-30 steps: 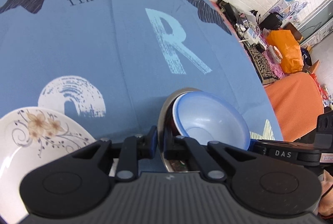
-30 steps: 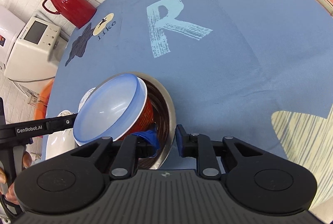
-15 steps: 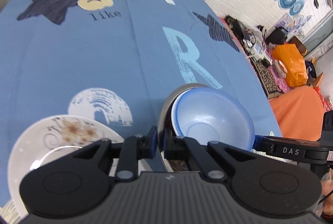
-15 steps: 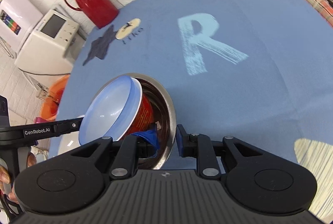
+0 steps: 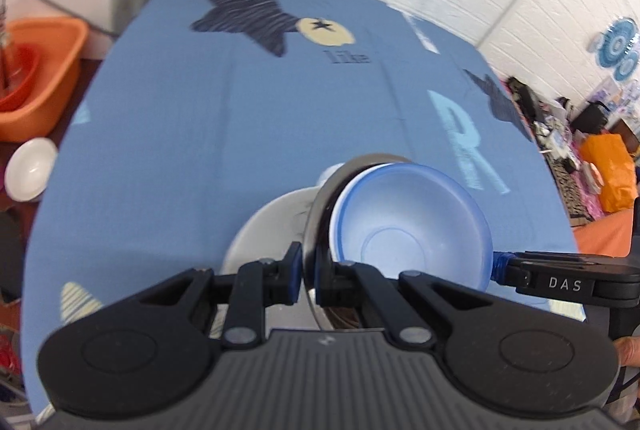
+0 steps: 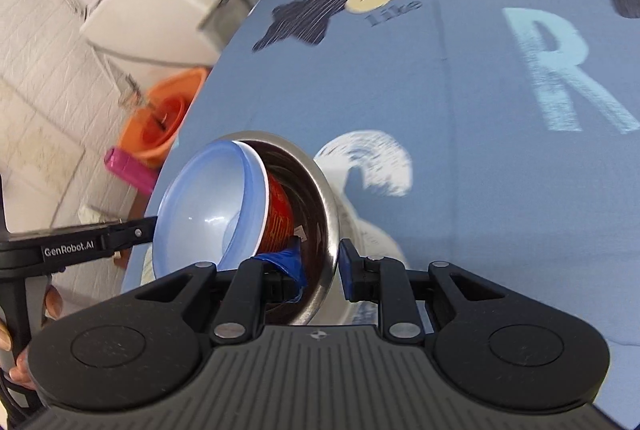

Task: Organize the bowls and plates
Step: 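Lift the nested bowls with both tools and lower them onto the plate stack, then open both tools and release the bowls on the plates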

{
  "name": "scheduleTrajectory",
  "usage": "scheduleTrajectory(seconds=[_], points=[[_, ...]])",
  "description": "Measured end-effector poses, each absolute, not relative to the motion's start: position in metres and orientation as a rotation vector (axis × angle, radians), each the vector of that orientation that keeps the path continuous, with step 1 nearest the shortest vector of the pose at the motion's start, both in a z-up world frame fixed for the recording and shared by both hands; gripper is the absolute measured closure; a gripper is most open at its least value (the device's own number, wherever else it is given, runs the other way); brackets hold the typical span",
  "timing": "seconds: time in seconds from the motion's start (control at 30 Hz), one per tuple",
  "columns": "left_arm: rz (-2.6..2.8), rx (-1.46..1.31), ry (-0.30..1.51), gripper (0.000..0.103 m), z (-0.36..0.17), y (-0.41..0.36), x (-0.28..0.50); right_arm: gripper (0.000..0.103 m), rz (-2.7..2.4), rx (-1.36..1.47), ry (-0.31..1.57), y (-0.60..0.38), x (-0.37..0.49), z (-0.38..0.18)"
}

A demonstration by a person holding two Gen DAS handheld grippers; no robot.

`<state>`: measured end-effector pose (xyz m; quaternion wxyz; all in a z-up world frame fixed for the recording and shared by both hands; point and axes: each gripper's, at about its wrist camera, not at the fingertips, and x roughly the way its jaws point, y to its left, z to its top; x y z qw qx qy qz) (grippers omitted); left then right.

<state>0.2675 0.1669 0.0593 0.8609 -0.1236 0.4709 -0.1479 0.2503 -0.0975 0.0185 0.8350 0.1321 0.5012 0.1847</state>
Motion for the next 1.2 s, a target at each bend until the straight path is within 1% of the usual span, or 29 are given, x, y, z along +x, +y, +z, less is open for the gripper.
scheduleTrajectory(seconds=[0.17, 0.33, 0.37, 0.47, 0.5, 0.53, 0.57, 0.6, 0.67, 0.73, 0.77, 0.87, 1.0, 1.2], points=[[-0.281, -0.284, 1.019, 0.103, 0.04, 0.187, 0.265, 0.099, 0.4, 0.201, 1.098, -0.079, 0.25, 0.012], [-0.319, -0.276, 1.042, 0.103, 0.026, 0.18, 0.269, 0.097, 0.365, 0.187, 1.092, -0.085, 0.245, 0.007], [-0.32, -0.281, 1.046, 0.103, 0.023, 0.18, 0.269, 0.098, 0.368, 0.185, 1.091, -0.086, 0.244, 0.006], [-0.305, -0.294, 1.024, 0.103, 0.024, 0.183, 0.266, 0.096, 0.38, 0.175, 1.056, -0.089, 0.239, 0.012], [-0.291, -0.286, 1.001, 0.091, 0.027, 0.185, 0.263, 0.096, 0.377, 0.172, 1.036, -0.091, 0.236, 0.016], [-0.266, -0.274, 0.98, 0.083, 0.031, 0.187, 0.26, 0.095, 0.372, 0.163, 1.012, -0.094, 0.234, 0.021], [-0.244, -0.268, 0.958, 0.07, 0.035, 0.19, 0.256, 0.094, 0.367, 0.157, 0.985, -0.098, 0.23, 0.026], [-0.228, -0.266, 0.929, 0.061, 0.04, 0.193, 0.252, 0.094, 0.363, 0.158, 0.96, -0.102, 0.227, 0.03], [-0.235, -0.288, 0.879, 0.051, 0.05, 0.199, 0.244, 0.093, 0.354, 0.167, 0.918, -0.109, 0.219, 0.035], [-0.235, -0.301, 0.838, 0.051, 0.059, 0.198, 0.234, 0.092, 0.332, 0.182, 0.89, -0.115, 0.21, 0.036], [-0.231, -0.297, 0.819, 0.048, 0.062, 0.195, 0.229, 0.091, 0.31, 0.183, 0.879, -0.117, 0.205, 0.034], [-0.212, -0.288, 0.772, 0.045, 0.066, 0.182, 0.211, 0.09, 0.236, 0.222, 0.826, -0.122, 0.188, 0.027], [-0.207, -0.312, 0.75, 0.043, 0.06, 0.165, 0.184, 0.089, 0.257, 0.369, 0.789, -0.131, 0.163, 0.007], [-0.105, -0.225, 0.682, 0.04, 0.043, 0.136, 0.137, 0.088, 0.25, 0.428, 0.685, -0.129, 0.12, -0.016]])
